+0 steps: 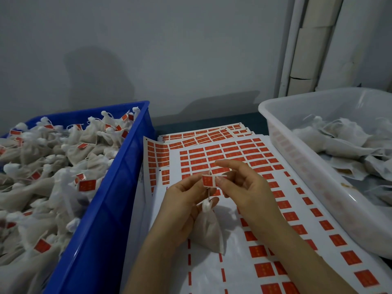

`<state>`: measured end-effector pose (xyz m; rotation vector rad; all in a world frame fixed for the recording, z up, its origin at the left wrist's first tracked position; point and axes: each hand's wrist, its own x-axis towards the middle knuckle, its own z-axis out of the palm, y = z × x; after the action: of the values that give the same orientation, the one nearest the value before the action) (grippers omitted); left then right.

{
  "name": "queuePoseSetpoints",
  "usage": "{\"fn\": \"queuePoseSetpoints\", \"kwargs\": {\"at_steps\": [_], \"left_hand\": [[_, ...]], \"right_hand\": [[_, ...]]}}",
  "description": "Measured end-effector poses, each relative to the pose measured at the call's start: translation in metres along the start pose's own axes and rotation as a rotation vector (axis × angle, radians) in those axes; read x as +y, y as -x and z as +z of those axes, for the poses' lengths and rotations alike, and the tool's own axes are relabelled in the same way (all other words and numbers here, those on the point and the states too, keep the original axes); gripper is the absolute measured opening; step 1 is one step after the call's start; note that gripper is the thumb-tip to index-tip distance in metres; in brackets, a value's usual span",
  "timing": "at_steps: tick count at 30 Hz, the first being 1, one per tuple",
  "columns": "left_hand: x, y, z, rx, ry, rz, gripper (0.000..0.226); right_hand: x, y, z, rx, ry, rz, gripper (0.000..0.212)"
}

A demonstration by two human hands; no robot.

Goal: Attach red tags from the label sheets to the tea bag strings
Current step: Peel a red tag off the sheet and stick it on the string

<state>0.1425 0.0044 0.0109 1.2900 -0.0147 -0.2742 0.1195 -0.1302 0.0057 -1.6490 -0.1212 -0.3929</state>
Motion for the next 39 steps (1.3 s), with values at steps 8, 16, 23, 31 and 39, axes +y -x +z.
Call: {"fn": "queuePoseSetpoints", "kwargs": {"at_steps": [8, 16, 23, 31, 39], "left_hand": [[0.0009, 0.0013, 0.0017, -0.007, 0.029, 0.0, 0.017], [0.0018, 0.0022, 0.0021, -0.02, 0.017, 0.001, 0.015], [0.0018, 0.0025, 0.0022, -0.053, 0.018, -0.001, 0.018], [0.001, 0.0011, 0.0032, -0.049, 0.013, -0.01, 0.03], [-0.0038, 0.0033, 0.0089, 0.0, -0.19, 0.135, 0.032]], "right_hand": [[0.001, -0.0005, 0.0014, 0.009, -0.021, 0.023, 0.023], [0.0029, -0.0014, 0.0015, 0.002, -0.012, 0.025, 0.022], [0.0055, -0.0015, 0.0029, -0.022, 0.018, 0.016, 0.021], [0.0069, -0.0015, 0.0025, 0.053, 0.044, 0.049, 0.02], [0.0058, -0.0013, 0.001, 0.078, 0.058, 0.043, 0.02]]}}
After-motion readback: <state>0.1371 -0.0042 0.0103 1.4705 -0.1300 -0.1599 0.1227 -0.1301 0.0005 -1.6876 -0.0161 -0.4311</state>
